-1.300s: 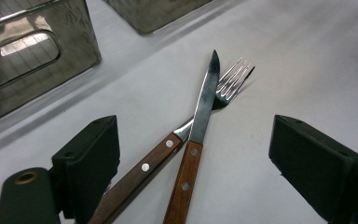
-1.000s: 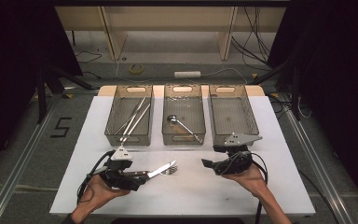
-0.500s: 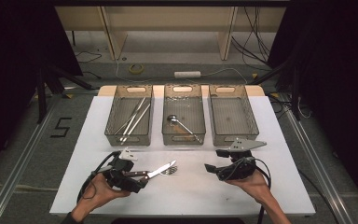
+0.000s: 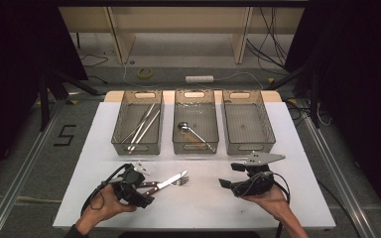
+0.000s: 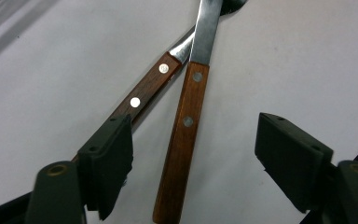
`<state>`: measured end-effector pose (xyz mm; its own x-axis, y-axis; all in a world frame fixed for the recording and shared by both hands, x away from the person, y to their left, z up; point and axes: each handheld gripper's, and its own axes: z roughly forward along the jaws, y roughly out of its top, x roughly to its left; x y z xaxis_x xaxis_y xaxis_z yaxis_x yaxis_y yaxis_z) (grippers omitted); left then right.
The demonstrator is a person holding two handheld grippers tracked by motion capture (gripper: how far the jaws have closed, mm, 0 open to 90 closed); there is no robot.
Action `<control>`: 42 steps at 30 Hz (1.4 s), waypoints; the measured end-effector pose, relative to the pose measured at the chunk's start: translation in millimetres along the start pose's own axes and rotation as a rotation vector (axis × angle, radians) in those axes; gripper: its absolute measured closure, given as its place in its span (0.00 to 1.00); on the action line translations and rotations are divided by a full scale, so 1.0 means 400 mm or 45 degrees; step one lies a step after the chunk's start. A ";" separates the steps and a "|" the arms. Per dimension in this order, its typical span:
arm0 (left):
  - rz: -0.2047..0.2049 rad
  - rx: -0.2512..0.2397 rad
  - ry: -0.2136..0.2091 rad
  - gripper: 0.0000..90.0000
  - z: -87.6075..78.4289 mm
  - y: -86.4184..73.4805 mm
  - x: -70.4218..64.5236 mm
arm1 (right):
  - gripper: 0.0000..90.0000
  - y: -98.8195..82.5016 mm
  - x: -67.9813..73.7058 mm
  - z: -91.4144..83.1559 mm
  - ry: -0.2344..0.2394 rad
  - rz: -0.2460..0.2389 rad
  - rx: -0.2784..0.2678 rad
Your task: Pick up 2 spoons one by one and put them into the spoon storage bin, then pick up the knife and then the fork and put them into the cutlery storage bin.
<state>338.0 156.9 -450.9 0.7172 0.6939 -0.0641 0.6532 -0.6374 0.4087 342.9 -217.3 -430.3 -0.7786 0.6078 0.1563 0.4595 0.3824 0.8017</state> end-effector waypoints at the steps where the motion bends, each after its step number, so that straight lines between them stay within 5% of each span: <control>1: -0.002 0.005 0.004 0.32 0.002 0.000 0.001 | 0.29 -0.001 0.000 0.000 0.000 -0.001 0.003; 16: 0.020 0.061 -0.002 0.50 0.020 0.005 0.017 | 0.29 -0.008 0.005 0.000 0.012 -0.003 0.018; 42: 0.125 0.152 0.032 0.76 0.047 0.022 -0.003 | 0.30 -0.002 0.010 0.004 0.011 -0.024 0.029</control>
<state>347.4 144.2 -464.3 0.7736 0.6336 -0.0058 0.6056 -0.7367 0.3009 340.0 -214.0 -431.4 -0.7906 0.5945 0.1465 0.4544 0.4094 0.7911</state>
